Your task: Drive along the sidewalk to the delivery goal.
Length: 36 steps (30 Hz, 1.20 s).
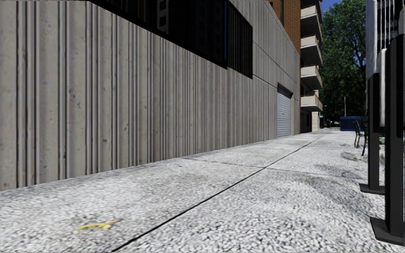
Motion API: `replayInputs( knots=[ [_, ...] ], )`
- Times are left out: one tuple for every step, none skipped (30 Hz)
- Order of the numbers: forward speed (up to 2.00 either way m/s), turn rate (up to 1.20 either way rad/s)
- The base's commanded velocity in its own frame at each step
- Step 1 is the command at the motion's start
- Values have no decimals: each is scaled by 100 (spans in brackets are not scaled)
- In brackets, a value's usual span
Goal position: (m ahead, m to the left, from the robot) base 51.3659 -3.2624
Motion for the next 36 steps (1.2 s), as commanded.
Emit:
replayInputs(
  knots=[
    [155,-34],
    [155,-39],
    [155,-40],
    [155,-40],
    [155,-40],
    [155,-40],
    [155,-41],
    [155,-42],
    [155,-43],
    [155,-44],
    [155,-44],
    [155,-45],
    [155,-45],
    [155,-45],
    [155,-45],
    [155,-45],
    [155,-45],
    [155,-45],
    [155,-45],
    [155,-45],
    [155,-45],
    [155,-45],
    [156,-45],
    [156,-45],
    [156,-45],
    [157,-45],
    [159,-45],
    [162,-45],
    [162,-45],
    [162,-45],
    [162,-45],
    [163,-45],
    [163,-45],
    [165,-45],
    [167,-45],
    [172,-37]
  ],
)
